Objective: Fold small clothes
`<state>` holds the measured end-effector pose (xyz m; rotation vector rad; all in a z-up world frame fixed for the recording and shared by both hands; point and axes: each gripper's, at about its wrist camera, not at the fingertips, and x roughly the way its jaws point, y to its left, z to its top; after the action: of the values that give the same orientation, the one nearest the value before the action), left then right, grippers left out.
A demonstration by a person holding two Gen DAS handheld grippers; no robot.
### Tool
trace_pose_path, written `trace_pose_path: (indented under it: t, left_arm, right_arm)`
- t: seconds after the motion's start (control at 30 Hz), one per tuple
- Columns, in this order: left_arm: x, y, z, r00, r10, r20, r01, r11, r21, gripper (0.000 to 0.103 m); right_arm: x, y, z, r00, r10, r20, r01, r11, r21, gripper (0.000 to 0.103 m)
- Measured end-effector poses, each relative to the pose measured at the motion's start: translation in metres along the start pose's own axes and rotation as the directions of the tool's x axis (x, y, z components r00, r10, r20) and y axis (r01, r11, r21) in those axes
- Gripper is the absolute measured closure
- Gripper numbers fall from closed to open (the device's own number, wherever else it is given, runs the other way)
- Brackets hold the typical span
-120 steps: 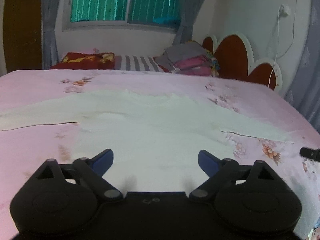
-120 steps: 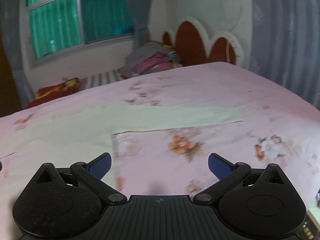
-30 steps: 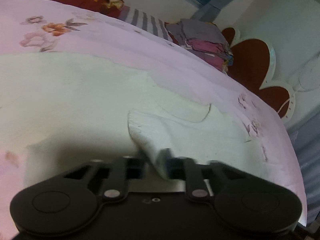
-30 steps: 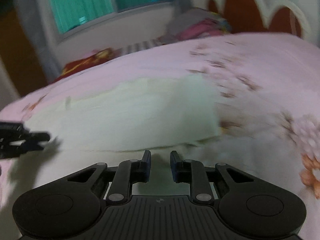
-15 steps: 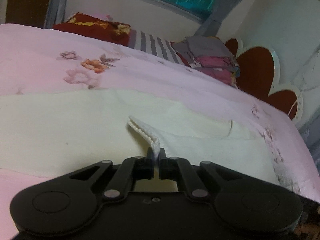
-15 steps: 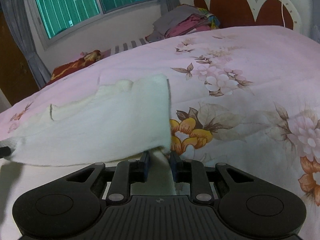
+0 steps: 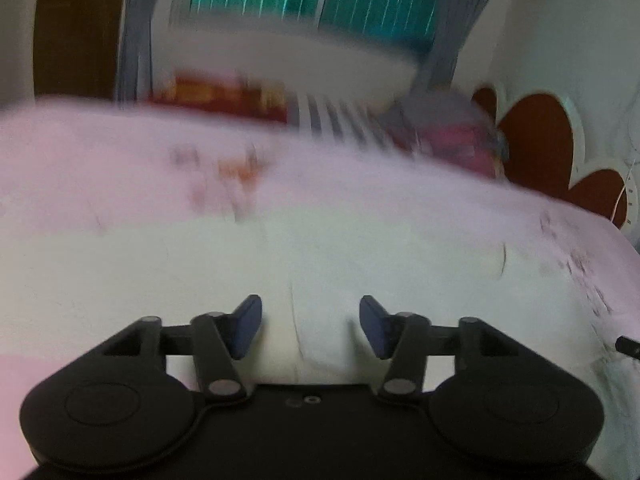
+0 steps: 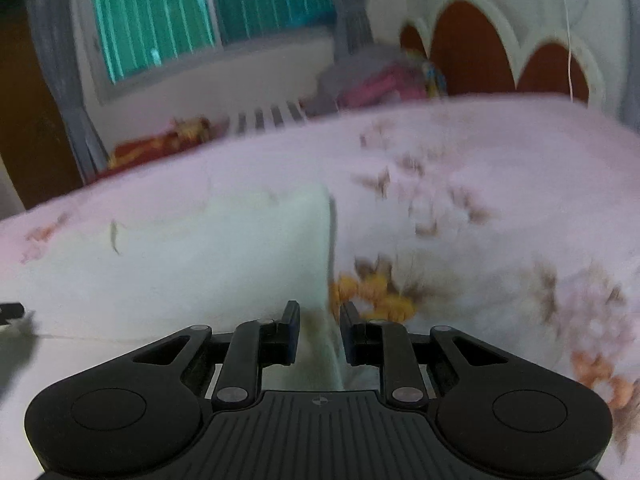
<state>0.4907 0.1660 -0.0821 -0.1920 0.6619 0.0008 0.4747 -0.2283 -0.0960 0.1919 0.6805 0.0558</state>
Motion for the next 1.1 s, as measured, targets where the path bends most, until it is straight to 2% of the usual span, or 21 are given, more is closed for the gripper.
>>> trace_pose_path:
  t: [0.07,0.13,0.23,0.3,0.37,0.4,0.43,0.47,0.53,0.63,0.73,0.8,0.87,0.93,1.0,1.1]
  left_arm:
    - [0.002,-0.019,0.003,0.999,-0.053,-0.012,0.054,0.997,0.05,0.05]
    - [0.013,-0.046,0.0,0.996,-0.081,-0.047,0.087,0.988,0.131,0.048]
    - [0.03,-0.062,-0.009,0.992,-0.088,-0.093,0.101,0.983,0.15,0.048]
    - [0.029,-0.055,-0.014,0.994,-0.072,-0.083,0.083,0.986,0.142,0.047]
    - [0.034,-0.039,-0.02,0.995,-0.031,-0.097,0.044,0.99,0.136,0.044]
    - [0.039,-0.031,-0.023,0.993,-0.021,-0.12,0.036,0.992,0.125,0.044]
    - [0.04,-0.025,-0.025,0.993,-0.023,-0.116,0.037,0.992,0.119,0.044]
    - [0.038,-0.021,-0.025,0.994,-0.01,-0.108,0.022,0.994,0.11,0.044]
    - [0.035,-0.016,-0.021,0.995,-0.022,-0.101,0.03,0.996,0.079,0.044]
    - [0.035,-0.024,-0.015,0.996,-0.032,-0.084,0.038,0.996,0.081,0.044]
    - [0.046,-0.036,-0.011,0.995,-0.036,-0.096,0.047,0.993,0.111,0.044]
    - [0.057,-0.037,-0.007,0.994,-0.025,-0.102,0.038,0.991,0.129,0.044]
    - [0.063,-0.033,-0.005,0.995,-0.019,-0.103,0.032,0.991,0.128,0.044]
    - [0.066,-0.031,-0.004,0.995,-0.013,-0.101,0.028,0.99,0.139,0.044]
    - [0.068,-0.031,-0.004,0.995,-0.011,-0.097,0.026,0.988,0.153,0.042]
    - [0.064,-0.036,0.0,0.996,0.002,-0.091,0.012,0.989,0.15,0.044]
  right_arm:
    - [-0.003,0.008,0.005,0.999,0.031,0.024,-0.031,1.0,-0.001,0.081]
    - [0.009,0.029,0.007,0.997,0.072,0.002,-0.071,0.997,-0.036,0.081]
    - [0.026,0.06,0.003,0.989,0.14,-0.049,-0.144,0.986,-0.089,0.081]
    - [0.034,0.068,-0.002,0.99,0.121,-0.075,-0.131,0.981,-0.142,0.082]
    - [0.038,0.048,-0.004,0.997,0.008,-0.074,-0.017,0.992,-0.121,0.082]
    - [0.04,0.027,-0.004,0.996,-0.037,-0.083,0.032,0.998,-0.061,0.097]
    - [0.039,0.01,-0.003,0.997,-0.024,-0.079,0.023,1.0,-0.01,0.103]
    - [0.038,0.004,-0.001,0.996,-0.013,-0.089,0.012,1.0,-0.007,0.103]
    - [0.033,0.007,0.008,0.998,0.012,-0.06,-0.013,1.0,-0.029,0.103]
    - [0.04,0.019,0.021,0.998,0.063,-0.014,-0.063,0.997,-0.034,0.103]
    - [0.072,0.038,0.035,0.992,0.116,-0.059,-0.119,0.992,-0.051,0.103]
    - [0.093,0.051,0.039,0.987,0.134,-0.084,-0.143,0.983,-0.111,0.103]
    - [0.113,0.046,0.046,0.995,0.068,-0.076,-0.078,0.988,-0.136,0.103]
    - [0.133,0.02,0.058,0.997,-0.02,-0.073,0.017,0.999,-0.045,0.103]
    - [0.147,-0.005,0.071,0.997,-0.014,-0.078,0.017,0.999,0.04,0.103]
    - [0.152,-0.002,0.079,0.995,-0.03,-0.095,0.025,0.999,-0.047,0.103]
